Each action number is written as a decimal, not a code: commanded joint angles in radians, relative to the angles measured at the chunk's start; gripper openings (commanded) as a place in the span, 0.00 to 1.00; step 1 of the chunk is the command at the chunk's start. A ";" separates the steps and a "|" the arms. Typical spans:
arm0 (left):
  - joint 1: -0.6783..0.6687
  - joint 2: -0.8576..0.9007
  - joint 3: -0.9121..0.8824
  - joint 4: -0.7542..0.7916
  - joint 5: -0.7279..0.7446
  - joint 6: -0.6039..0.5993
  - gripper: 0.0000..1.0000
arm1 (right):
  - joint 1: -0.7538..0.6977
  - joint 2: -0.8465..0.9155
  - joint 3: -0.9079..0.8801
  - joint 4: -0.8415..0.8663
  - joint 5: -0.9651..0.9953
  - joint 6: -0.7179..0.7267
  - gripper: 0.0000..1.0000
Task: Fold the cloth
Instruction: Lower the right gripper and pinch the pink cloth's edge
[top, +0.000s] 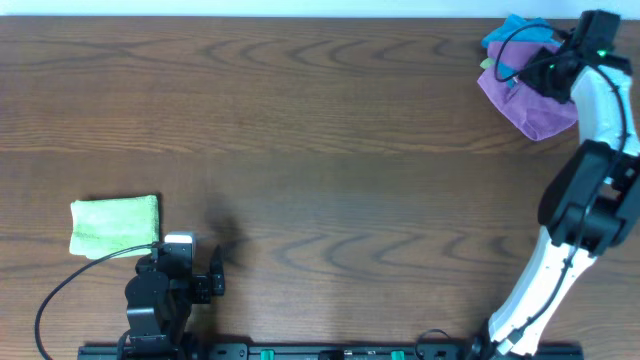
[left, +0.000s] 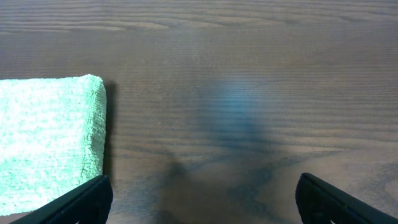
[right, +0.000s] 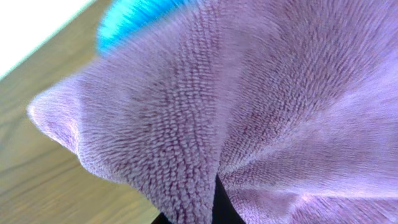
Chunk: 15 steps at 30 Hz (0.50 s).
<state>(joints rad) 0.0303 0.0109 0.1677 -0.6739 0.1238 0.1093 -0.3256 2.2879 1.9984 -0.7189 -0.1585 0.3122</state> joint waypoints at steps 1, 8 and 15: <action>0.002 -0.007 -0.006 -0.010 0.000 0.014 0.95 | 0.013 -0.104 0.019 -0.026 0.034 -0.042 0.01; 0.002 -0.007 -0.006 -0.010 0.000 0.014 0.95 | 0.013 -0.212 0.019 -0.089 0.054 -0.077 0.01; 0.002 -0.007 -0.006 -0.010 0.000 0.014 0.95 | 0.013 -0.298 0.019 -0.143 0.056 -0.105 0.01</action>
<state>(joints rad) 0.0303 0.0109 0.1677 -0.6739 0.1238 0.1093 -0.3256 2.0331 1.9984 -0.8509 -0.1143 0.2367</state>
